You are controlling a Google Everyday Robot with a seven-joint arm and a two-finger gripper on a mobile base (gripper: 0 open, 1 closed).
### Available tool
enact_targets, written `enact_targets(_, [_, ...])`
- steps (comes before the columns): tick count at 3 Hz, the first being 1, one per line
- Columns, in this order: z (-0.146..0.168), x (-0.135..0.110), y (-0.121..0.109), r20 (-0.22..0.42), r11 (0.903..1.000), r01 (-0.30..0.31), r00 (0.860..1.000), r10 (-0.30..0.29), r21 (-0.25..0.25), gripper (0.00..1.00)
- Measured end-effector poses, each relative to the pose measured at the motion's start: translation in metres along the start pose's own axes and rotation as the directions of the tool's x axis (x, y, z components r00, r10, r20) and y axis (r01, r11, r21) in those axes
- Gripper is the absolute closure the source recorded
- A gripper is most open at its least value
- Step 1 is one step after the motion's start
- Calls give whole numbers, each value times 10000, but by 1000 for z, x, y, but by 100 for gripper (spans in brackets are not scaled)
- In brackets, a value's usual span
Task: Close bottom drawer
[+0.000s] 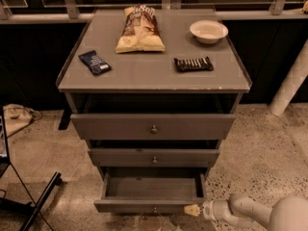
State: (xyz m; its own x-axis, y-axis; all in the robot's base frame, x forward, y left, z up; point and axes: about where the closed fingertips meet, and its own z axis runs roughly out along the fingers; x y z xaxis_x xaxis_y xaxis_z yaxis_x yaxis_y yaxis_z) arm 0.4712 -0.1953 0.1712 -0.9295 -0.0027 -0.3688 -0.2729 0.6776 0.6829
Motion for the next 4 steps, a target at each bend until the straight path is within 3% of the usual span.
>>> enact_targets(1, [16, -3, -10, -286, 9999, 75, 9996, -79, -145, 100])
enact_targets(3, [32, -30, -27, -337, 9985, 539, 9980, -543, -107, 100])
enact_targets(4, [35, -32, -29, -348, 9981, 602, 9976, -606, -118, 100])
